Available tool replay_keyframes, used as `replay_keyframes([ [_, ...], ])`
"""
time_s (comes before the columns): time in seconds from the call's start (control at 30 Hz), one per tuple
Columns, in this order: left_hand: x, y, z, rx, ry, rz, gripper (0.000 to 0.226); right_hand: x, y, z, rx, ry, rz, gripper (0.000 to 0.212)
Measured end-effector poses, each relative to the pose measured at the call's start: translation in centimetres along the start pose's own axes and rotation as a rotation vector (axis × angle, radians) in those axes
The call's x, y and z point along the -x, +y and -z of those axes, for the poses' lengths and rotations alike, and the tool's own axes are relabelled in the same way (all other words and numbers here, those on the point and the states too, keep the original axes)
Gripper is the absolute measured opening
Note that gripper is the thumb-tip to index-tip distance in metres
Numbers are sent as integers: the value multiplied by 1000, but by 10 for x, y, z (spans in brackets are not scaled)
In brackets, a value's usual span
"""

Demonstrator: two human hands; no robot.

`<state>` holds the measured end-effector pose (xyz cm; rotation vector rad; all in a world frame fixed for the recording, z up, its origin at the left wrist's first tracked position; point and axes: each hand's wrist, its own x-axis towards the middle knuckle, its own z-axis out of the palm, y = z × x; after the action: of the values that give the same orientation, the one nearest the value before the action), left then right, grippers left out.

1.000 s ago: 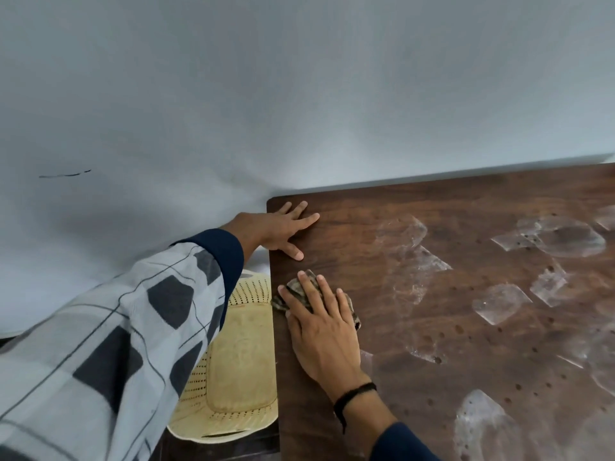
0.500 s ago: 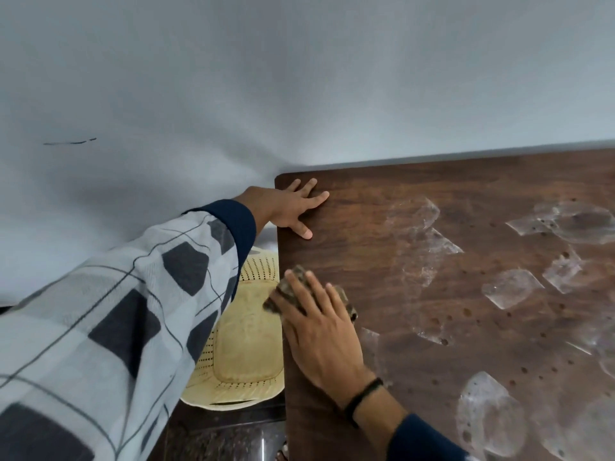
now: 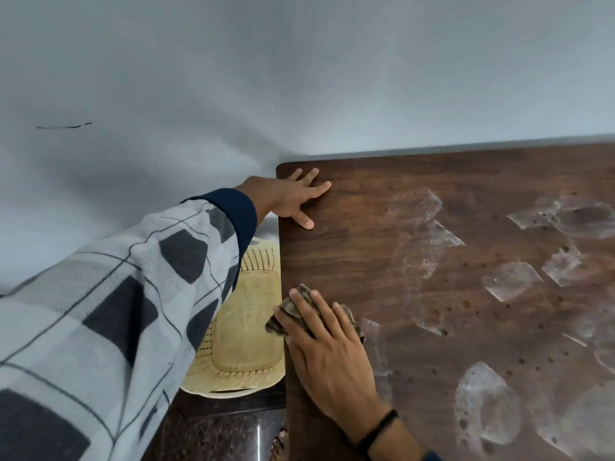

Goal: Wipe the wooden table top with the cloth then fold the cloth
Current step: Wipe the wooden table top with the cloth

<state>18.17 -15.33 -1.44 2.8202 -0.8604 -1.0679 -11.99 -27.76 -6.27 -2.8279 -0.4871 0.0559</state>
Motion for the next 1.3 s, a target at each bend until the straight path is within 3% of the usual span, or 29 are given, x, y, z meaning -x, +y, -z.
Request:
replay_keyframes([
  [0.27,2,1,-4,-18,40,-39,104,-62,23,21,8,-27,-153,50],
  [0.4,-2,-4,-2,-23,24,-12,104,20,-2,3,1,-17,17,50],
  [0.5,-3,-3,-3,-28,28,-16,104,14,16,6,27,-39,81,49],
  [0.67,1,0,0,-21,31,0,104,-16,3,9,-13,45,-182,49],
  [0.8,2,1,-1,1,19,-4,104,61,-30,-12,-18,7,-16,49],
  [0.9,-1,1,0,3,28,-10,103,52,-10,-6,15,-17,48,48],
  [1.07,-2,-2,-2,10,25,-6,105,-10,5,13,-10,25,-216,50],
  [1.3,0,-1,0,38,16,-20,103,69,-24,-11,-2,-10,7,47],
])
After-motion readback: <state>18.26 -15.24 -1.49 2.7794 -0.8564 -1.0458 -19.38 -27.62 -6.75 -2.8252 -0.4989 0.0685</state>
